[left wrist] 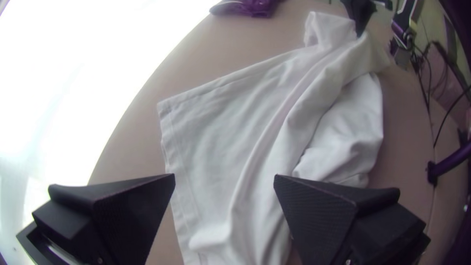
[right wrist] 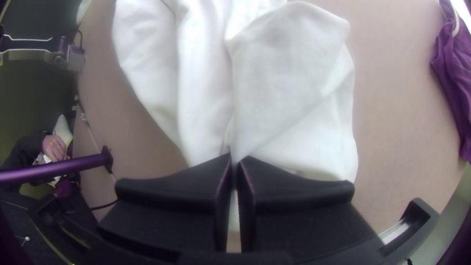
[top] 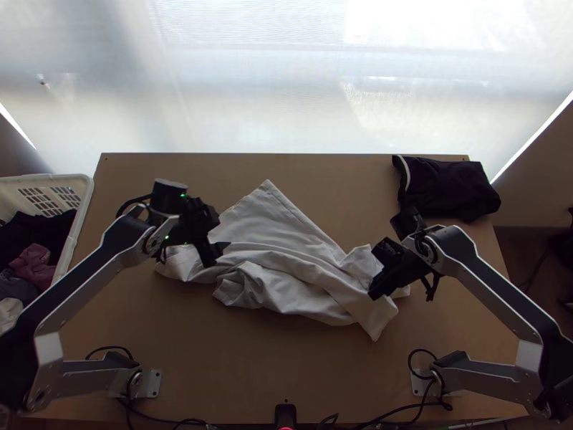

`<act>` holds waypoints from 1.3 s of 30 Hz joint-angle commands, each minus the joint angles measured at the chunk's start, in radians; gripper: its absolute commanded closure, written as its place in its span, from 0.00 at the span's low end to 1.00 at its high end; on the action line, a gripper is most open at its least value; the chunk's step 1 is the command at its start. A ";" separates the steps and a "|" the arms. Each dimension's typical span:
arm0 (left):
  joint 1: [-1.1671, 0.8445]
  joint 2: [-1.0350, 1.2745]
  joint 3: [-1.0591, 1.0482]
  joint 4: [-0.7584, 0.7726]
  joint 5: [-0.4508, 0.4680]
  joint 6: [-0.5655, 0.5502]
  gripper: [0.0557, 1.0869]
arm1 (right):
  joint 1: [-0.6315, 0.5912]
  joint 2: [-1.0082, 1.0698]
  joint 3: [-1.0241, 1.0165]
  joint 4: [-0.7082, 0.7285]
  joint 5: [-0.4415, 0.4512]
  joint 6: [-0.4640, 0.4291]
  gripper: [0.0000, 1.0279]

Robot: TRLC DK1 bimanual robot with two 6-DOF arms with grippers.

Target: Fold the t-shirt

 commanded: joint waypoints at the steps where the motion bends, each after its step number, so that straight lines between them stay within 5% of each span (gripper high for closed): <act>1: -0.027 0.242 0.145 0.089 0.028 0.315 0.05 | 0.001 -0.020 -0.016 -0.009 -0.001 0.000 0.97; 15: -0.053 0.637 0.594 -0.051 0.038 0.730 0.07 | 0.005 -0.038 -0.032 -0.012 -0.001 0.015 0.97; 39: -0.128 0.974 0.973 -0.168 0.034 0.832 0.08 | 0.004 -0.075 -0.095 0.002 -0.004 0.015 0.97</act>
